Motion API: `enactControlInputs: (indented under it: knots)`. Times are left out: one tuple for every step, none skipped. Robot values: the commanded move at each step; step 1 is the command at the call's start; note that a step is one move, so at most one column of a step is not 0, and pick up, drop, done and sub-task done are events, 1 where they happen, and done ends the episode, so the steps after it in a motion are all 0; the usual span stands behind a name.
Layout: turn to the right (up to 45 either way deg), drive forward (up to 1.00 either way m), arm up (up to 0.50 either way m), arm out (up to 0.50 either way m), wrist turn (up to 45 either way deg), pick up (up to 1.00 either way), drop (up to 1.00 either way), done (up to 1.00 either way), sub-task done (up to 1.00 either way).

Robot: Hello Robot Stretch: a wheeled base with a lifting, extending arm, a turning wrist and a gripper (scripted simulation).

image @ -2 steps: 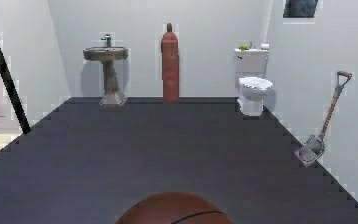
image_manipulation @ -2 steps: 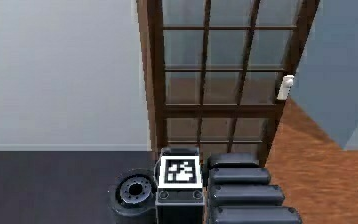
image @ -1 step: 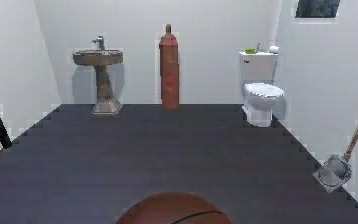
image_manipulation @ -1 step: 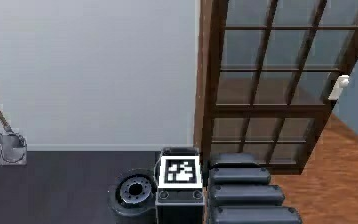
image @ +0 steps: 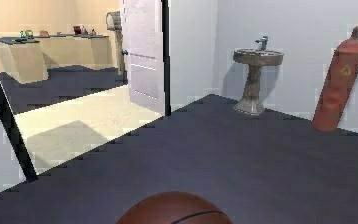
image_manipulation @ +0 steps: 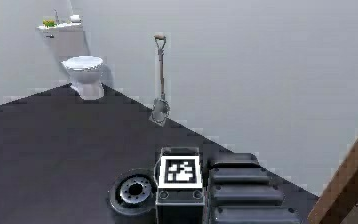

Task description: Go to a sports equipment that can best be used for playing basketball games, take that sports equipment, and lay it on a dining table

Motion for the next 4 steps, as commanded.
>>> enactControlInputs:
  knots:
    - [0.0,0.35,0.00,0.00,0.0,0.00,0.00,0.00,0.00]
    - [-33.0,0.00,0.00,0.00,0.0,0.00,0.00,0.00,0.00]
    - [0.0,1.00,0.00,0.00,0.0,0.00,0.00,0.00,0.00]
    - [-3.0,0.00,0.00,0.00,0.0,0.00,0.00,0.00,0.00]
